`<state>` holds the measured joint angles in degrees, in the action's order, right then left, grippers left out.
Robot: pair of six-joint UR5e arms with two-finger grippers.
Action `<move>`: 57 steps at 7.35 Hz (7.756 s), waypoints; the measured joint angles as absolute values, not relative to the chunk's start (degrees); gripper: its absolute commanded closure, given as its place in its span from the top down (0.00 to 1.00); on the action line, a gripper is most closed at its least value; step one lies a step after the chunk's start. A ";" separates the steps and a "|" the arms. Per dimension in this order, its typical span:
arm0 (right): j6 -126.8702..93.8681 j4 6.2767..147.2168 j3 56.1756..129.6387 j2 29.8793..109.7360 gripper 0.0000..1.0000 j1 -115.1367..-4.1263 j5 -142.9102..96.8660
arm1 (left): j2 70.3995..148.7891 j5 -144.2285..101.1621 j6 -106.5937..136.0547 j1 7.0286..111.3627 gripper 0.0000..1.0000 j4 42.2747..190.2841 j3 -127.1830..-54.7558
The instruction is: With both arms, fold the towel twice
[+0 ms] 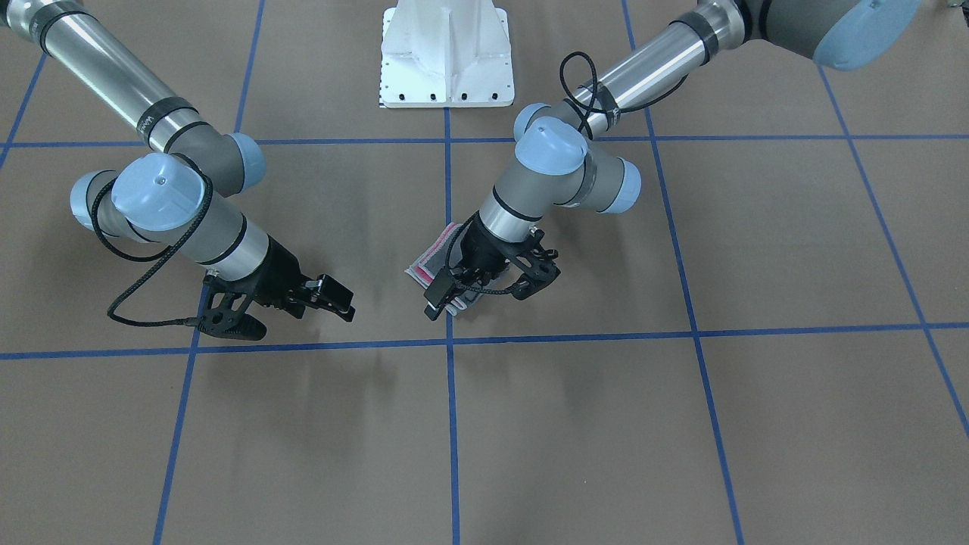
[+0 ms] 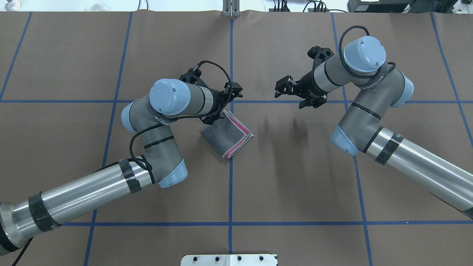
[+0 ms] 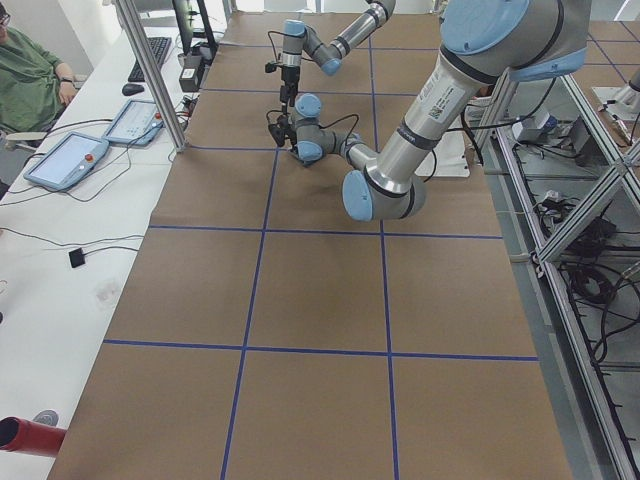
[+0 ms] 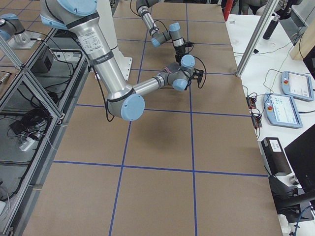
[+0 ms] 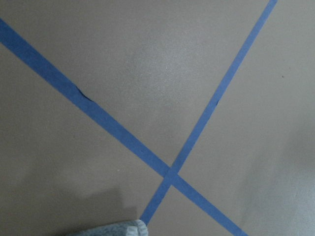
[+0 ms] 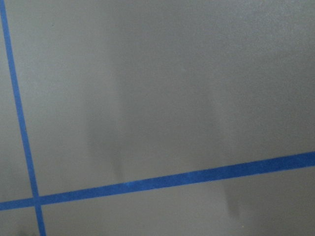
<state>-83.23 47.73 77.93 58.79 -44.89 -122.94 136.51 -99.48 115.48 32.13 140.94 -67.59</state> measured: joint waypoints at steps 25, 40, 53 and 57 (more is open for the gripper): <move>-51.28 64.85 80.51 62.56 1.00 -64.01 -128.14 | 111.25 -118.88 69.69 55.36 1.00 137.86 -84.34; -16.36 76.92 84.57 79.59 1.00 -86.38 -133.21 | 86.78 -125.54 9.30 81.75 1.00 105.15 -96.58; -6.40 92.88 93.55 87.55 1.00 -88.95 -140.58 | 85.32 -133.11 -1.02 89.21 1.00 92.47 -97.97; -7.23 79.53 88.88 91.07 1.00 -89.33 -139.62 | 85.26 -133.07 -1.36 89.21 1.00 93.84 -97.53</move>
<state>-7.23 79.53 88.88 91.07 -89.33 -139.62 85.26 -133.07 -1.36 89.21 93.84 -97.53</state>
